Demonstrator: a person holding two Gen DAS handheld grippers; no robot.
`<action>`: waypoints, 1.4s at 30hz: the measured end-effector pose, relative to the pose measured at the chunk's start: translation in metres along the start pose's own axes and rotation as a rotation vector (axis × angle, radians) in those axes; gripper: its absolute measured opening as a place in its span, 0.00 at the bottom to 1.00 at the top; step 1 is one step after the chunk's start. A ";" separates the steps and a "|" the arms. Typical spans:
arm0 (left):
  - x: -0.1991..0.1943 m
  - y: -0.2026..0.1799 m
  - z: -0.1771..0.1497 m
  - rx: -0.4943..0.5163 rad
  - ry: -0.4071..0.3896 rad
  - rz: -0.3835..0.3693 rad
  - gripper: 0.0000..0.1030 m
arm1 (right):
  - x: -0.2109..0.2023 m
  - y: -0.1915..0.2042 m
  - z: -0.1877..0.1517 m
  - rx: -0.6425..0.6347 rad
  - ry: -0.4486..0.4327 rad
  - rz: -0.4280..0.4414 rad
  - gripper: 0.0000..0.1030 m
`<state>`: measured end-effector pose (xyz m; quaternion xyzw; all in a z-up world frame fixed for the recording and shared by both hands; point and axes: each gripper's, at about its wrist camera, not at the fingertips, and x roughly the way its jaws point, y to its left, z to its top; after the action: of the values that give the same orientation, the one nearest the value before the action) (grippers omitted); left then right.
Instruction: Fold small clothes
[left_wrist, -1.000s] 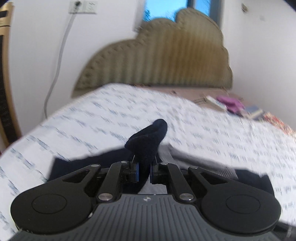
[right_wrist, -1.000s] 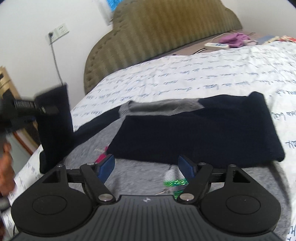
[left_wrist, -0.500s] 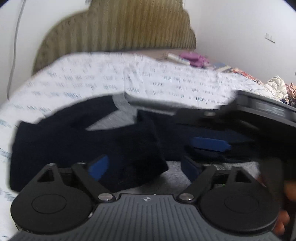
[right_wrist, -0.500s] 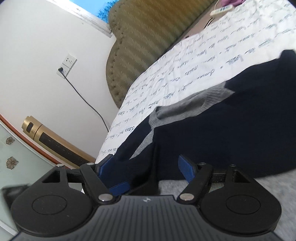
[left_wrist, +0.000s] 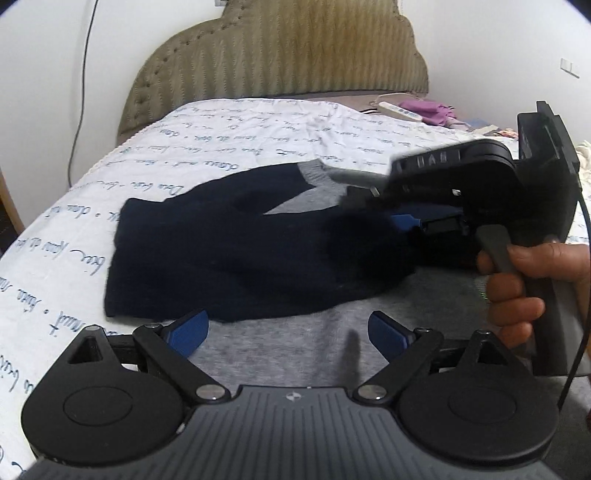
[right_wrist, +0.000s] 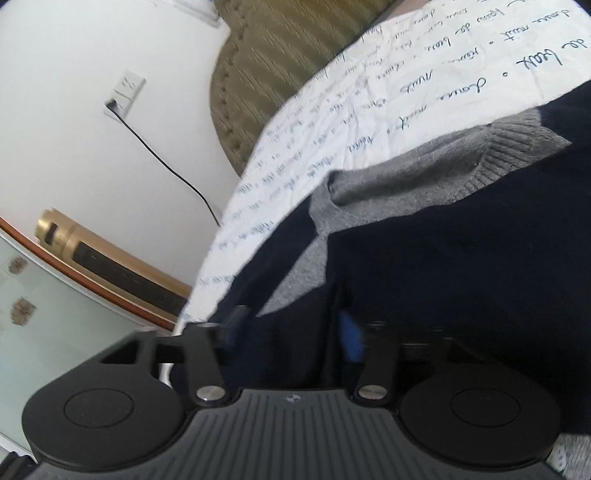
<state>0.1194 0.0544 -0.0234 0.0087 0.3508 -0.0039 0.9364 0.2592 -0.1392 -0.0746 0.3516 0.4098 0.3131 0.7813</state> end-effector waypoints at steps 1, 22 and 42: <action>-0.001 0.002 0.000 -0.006 -0.001 0.003 0.91 | 0.002 0.001 0.001 -0.005 0.011 -0.017 0.22; 0.014 0.061 0.025 -0.235 0.054 0.113 0.91 | -0.089 0.034 0.053 -0.194 -0.239 -0.200 0.06; 0.023 0.061 0.051 -0.158 0.028 0.178 0.94 | -0.137 -0.050 0.028 0.021 -0.261 -0.239 0.06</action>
<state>0.1714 0.1140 0.0008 -0.0340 0.3611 0.1068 0.9257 0.2298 -0.2818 -0.0459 0.3463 0.3472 0.1655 0.8557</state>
